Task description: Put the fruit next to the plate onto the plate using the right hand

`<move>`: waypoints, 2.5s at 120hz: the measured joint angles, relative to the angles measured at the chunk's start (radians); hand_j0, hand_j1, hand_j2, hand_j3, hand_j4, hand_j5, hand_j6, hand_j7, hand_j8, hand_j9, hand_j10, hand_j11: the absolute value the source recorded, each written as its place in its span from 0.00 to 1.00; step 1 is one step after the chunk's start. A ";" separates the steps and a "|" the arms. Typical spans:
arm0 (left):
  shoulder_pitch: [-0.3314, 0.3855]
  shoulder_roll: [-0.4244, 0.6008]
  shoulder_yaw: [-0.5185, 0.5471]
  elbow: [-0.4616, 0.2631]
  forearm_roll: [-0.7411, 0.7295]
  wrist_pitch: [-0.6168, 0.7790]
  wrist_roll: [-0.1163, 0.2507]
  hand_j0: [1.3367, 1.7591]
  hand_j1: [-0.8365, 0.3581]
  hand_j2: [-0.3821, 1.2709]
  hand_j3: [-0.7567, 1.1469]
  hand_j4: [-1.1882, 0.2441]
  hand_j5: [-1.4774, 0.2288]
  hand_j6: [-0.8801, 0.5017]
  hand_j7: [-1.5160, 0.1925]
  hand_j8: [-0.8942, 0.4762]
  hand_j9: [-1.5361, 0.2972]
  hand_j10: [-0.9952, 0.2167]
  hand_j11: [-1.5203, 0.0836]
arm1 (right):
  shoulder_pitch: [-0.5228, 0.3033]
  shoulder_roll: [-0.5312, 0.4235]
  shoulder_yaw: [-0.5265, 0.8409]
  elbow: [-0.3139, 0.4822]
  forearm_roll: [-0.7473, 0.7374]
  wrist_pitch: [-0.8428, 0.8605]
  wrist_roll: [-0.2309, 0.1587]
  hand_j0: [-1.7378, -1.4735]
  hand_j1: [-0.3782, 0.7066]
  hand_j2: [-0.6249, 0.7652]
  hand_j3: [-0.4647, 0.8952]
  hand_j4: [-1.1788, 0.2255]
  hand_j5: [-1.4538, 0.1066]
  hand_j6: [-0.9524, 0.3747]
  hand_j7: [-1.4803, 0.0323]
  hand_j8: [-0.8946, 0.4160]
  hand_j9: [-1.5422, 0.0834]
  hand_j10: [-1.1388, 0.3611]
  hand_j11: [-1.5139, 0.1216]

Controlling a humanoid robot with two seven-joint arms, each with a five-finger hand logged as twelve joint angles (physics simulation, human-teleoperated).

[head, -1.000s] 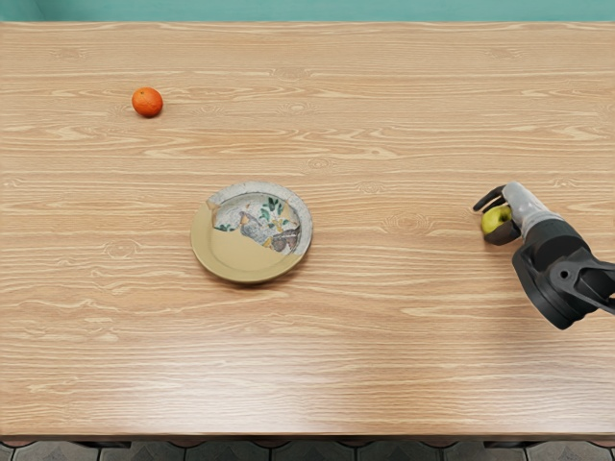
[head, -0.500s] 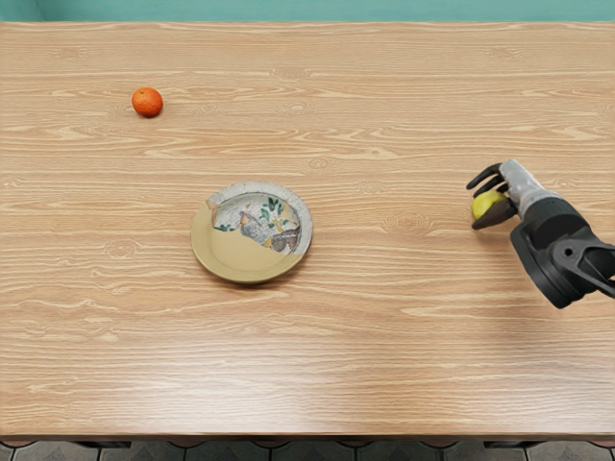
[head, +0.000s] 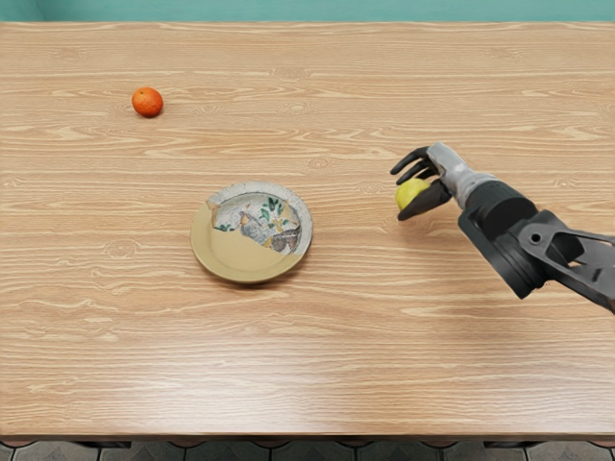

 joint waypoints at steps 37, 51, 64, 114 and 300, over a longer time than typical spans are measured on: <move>0.000 0.000 0.000 0.000 0.000 0.000 0.000 0.76 0.99 0.23 0.40 0.83 0.87 0.64 0.89 0.65 0.84 0.82 0.95 | 0.012 0.172 0.020 -0.001 0.003 0.012 0.000 0.30 0.63 0.77 0.34 0.40 0.41 0.25 0.44 0.35 0.46 0.39 0.44; 0.000 0.000 0.000 0.000 0.000 0.000 0.000 0.76 0.99 0.23 0.40 0.83 0.87 0.64 0.89 0.65 0.84 0.82 0.95 | 0.018 0.228 0.021 -0.002 0.003 0.017 0.000 0.30 0.64 0.78 0.34 0.40 0.40 0.26 0.44 0.35 0.46 0.40 0.44; 0.000 0.000 0.000 0.000 0.000 0.000 0.000 0.76 0.99 0.23 0.40 0.83 0.87 0.64 0.89 0.65 0.84 0.82 0.95 | 0.019 0.264 0.021 -0.004 0.003 0.020 0.000 0.30 0.64 0.79 0.34 0.40 0.40 0.26 0.44 0.35 0.45 0.40 0.44; 0.000 0.000 0.000 0.000 0.000 0.000 0.000 0.76 0.99 0.23 0.40 0.83 0.87 0.64 0.89 0.65 0.84 0.82 0.95 | 0.019 0.398 0.011 -0.138 -0.004 0.038 0.001 0.31 0.56 0.65 0.34 0.40 0.42 0.24 0.45 0.34 0.45 0.39 0.43; 0.000 0.000 0.000 0.000 0.000 0.000 0.000 0.76 0.99 0.23 0.40 0.83 0.87 0.64 0.89 0.65 0.84 0.82 0.95 | -0.710 -0.002 1.225 -0.098 0.514 1.100 0.012 0.30 0.06 0.45 0.34 0.82 0.90 0.69 0.95 0.66 0.92 0.74 0.90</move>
